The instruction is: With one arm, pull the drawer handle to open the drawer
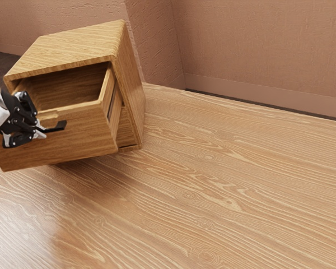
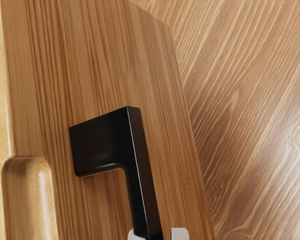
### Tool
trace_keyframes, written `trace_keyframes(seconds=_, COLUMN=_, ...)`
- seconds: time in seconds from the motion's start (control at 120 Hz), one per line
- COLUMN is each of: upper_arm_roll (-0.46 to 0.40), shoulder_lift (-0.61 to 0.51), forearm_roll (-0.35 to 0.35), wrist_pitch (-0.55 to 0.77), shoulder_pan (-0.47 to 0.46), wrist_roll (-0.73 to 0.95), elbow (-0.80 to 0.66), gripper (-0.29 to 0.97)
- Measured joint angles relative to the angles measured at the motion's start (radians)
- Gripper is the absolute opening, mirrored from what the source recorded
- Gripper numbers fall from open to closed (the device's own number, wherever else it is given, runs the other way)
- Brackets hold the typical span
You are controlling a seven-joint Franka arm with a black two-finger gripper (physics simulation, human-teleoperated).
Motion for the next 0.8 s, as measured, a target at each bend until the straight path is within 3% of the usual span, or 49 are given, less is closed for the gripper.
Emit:
trace_keyframes(seconds=0.308, upper_arm_roll=-0.055, shoulder_lift=-0.030, forearm_roll=-0.002, wrist_pitch=-0.003, shoulder_pan=0.051, wrist_roll=-0.006, elbow=-0.027, gripper=-0.09)
trace_keyframes(seconds=0.558, upper_arm_roll=-0.056, shoulder_lift=-0.027, forearm_roll=-0.013, wrist_pitch=-0.020, shoulder_pan=0.060, wrist_roll=-0.005, elbow=-0.026, gripper=0.09)
trace_keyframes(seconds=0.8, upper_arm_roll=-0.081, shoulder_lift=-0.035, forearm_roll=-0.035, wrist_pitch=-0.070, shoulder_pan=0.060, wrist_roll=-0.004, elbow=0.036, gripper=0.19)
